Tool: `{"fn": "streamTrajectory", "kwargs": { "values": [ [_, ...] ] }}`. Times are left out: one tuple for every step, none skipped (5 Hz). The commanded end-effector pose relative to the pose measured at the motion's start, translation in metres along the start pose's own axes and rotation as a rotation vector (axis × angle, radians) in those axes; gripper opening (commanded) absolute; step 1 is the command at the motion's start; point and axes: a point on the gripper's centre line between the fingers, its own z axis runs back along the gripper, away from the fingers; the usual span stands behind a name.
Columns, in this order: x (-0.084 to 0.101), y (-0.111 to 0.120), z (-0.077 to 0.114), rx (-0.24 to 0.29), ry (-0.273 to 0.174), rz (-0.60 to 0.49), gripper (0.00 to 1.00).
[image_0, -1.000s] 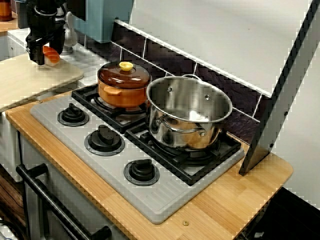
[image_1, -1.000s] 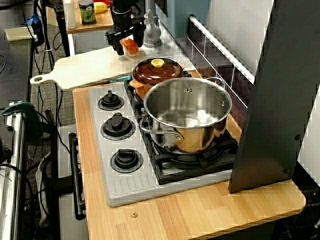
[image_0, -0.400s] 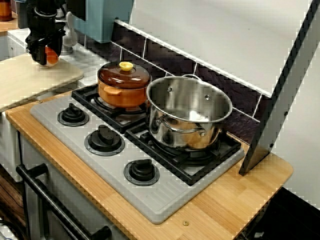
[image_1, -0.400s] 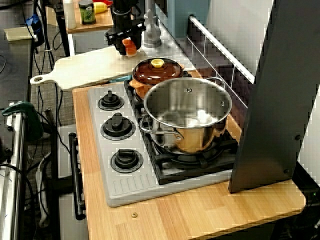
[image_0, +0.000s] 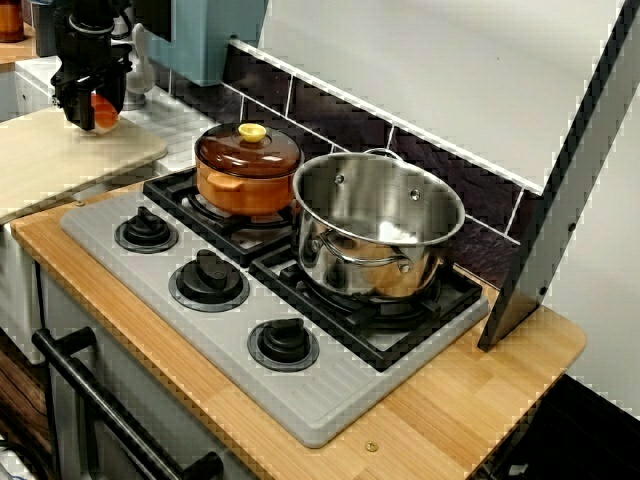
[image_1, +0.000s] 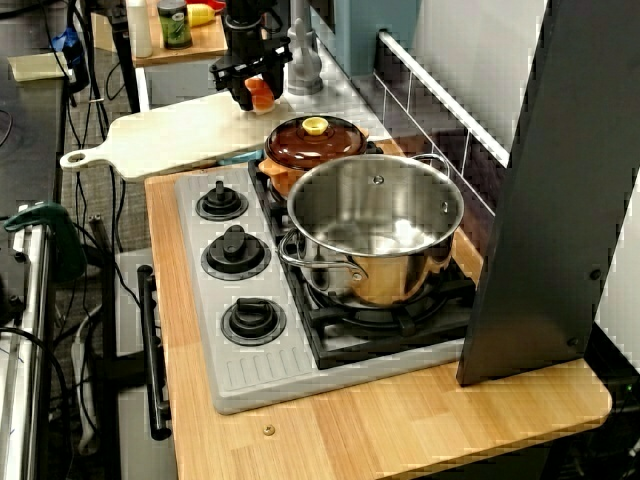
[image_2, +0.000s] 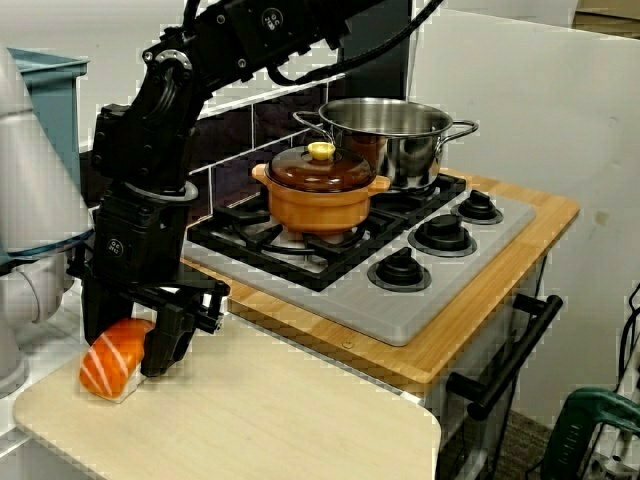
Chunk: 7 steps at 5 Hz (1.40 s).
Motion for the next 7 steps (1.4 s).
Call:
{"fn": "streamTrajectory", "kwargs": {
  "values": [
    [0.015,0.003,0.053,-0.072,0.060,-0.127,0.00],
    [0.018,0.005,0.063,-0.077,0.087,-0.188,0.00],
    [0.017,0.009,0.074,-0.093,0.101,-0.265,0.00],
    [0.012,0.013,0.083,-0.110,0.105,-0.337,0.00],
    [0.004,0.017,0.089,-0.125,0.090,-0.421,0.00],
    [-0.002,0.020,0.091,-0.123,0.098,-0.485,0.00],
    [-0.006,0.022,0.097,-0.133,0.105,-0.526,0.00]
  ]
}}
